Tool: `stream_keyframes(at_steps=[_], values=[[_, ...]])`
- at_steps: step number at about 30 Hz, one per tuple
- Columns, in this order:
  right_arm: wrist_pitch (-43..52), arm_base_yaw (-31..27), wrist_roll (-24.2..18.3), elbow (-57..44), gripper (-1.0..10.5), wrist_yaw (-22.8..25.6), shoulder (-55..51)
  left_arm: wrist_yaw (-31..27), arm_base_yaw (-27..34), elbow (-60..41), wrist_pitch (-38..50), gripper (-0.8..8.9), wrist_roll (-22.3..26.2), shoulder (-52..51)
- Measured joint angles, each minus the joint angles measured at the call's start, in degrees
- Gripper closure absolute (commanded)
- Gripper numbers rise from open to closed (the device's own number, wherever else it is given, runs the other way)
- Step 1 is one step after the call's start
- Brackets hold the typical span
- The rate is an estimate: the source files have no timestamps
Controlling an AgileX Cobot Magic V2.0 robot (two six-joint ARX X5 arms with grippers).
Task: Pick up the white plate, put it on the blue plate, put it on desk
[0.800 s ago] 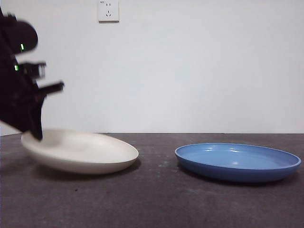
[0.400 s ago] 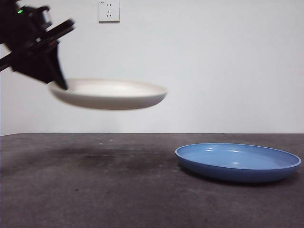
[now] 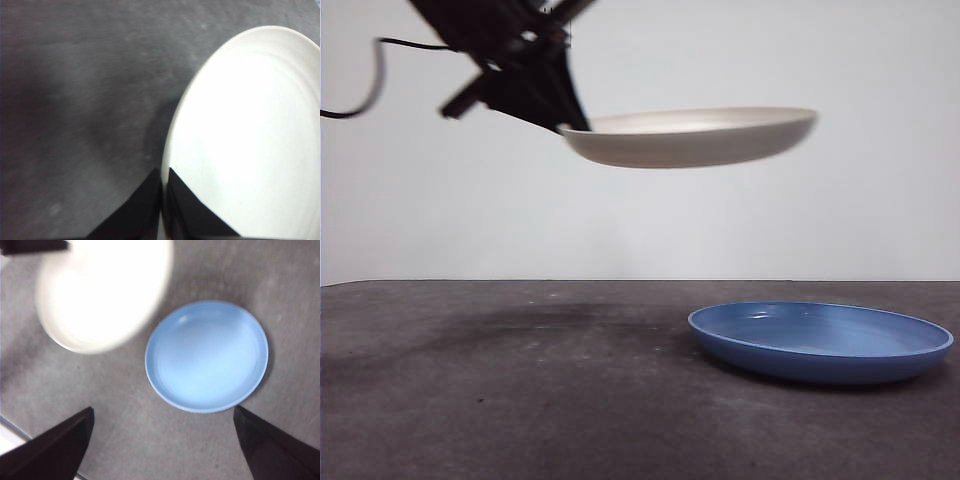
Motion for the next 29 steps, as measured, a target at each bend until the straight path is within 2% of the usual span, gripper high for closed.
stream_keyframes(at_steps=[9,18,29], values=[[-2.6,0.0,0.2,5.7,5.0,1.6,-0.4,-0.9,-6.5,10.2,-0.4,8.04,-1.0,14.2],[-4.7,0.0,0.2,5.8,5.0,3.1,-1.9,-3.6,-9.0,15.9,-1.5,8.05,-1.2,25.3],[-4.7,0.0,0.1,5.7,5.0,3.1,-2.2,-3.8,-9.7,16.4,-1.1,8.05,-1.4,29.8]])
